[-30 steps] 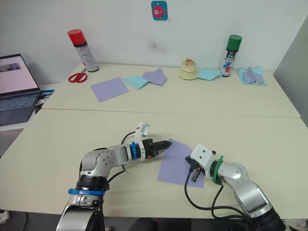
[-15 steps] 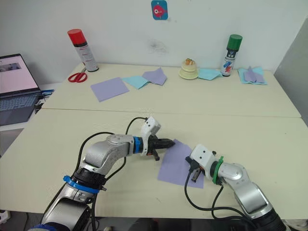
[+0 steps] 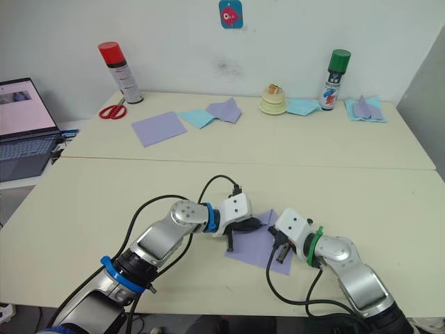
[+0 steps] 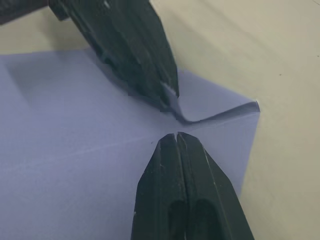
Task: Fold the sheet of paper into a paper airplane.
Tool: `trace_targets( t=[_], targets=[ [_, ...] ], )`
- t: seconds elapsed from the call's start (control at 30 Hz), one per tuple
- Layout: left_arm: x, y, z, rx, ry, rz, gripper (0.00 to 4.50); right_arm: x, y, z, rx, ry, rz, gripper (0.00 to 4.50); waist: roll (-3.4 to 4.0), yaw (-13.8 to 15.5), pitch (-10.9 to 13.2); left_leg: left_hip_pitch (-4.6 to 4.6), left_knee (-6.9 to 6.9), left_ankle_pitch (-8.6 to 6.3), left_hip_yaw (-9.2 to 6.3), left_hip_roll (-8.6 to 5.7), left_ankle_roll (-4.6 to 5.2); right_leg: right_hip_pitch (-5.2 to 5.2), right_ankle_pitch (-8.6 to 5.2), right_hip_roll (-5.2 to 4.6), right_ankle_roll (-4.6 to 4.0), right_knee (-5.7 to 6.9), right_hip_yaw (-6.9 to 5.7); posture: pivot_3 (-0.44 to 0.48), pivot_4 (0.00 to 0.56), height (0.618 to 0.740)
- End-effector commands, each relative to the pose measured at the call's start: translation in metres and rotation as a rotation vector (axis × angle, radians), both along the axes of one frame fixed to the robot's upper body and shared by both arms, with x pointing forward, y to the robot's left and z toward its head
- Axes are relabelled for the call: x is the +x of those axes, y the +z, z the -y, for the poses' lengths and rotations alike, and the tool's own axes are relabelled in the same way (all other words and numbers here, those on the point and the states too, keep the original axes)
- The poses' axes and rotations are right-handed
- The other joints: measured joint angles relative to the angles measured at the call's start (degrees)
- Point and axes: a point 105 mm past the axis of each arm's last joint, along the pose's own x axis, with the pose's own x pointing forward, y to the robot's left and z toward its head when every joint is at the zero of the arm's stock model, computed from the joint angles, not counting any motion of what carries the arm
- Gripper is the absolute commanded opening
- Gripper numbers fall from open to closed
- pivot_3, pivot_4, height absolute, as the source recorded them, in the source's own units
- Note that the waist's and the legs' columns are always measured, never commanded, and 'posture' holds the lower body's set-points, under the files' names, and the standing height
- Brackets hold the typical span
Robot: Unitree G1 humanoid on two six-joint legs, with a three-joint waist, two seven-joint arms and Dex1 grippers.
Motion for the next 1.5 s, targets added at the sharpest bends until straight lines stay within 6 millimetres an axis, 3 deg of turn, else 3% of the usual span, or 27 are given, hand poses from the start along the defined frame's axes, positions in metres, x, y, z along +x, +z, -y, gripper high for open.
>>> trace_targets(
  t=[0.03,0.7,1.0,1.5],
  targets=[
    [-0.006,-0.005,0.003,0.016,-0.053,0.015,0.03,-0.007,-0.027,0.008,-0.053,-0.042,-0.107,0.0,0.0,0.0,0.0,0.0,0.0,0.0,0.0,0.0,0.01,0.0,0.0,0.0,0.0,0.0,0.0,0.0,0.15,0.717],
    [-0.012,-0.024,0.007,0.048,-0.072,-0.012,0.03,-0.005,-0.025,0.01,-0.045,-0.06,-0.087,0.0,-0.04,0.0,0.0,0.03,0.01,-0.07,-0.01,-0.01,0.14,0.05,0.0,0.01,0.0,0.0,-0.02,0.0,0.15,0.717],
    [-0.011,-0.034,0.008,0.067,-0.049,-0.029,0.03,0.005,0.007,0.01,0.033,-0.086,0.042,0.0,-0.03,0.5,-0.1,0.05,0.06,-0.08,-0.02,-0.06,0.17,0.11,0.0,-0.03,0.01,0.0,-0.02,0.0,0.15,0.717],
    [-0.014,-0.035,0.011,0.071,-0.064,-0.032,0.03,0.008,0.036,0.016,0.054,-0.086,0.124,0.0,0.1,1.3,0.0,-0.03,0.05,-0.08,-0.04,-0.11,0.19,0.09,-0.01,-0.08,0.01,-0.11,-0.03,0.0,0.15,0.717]
  ],
)
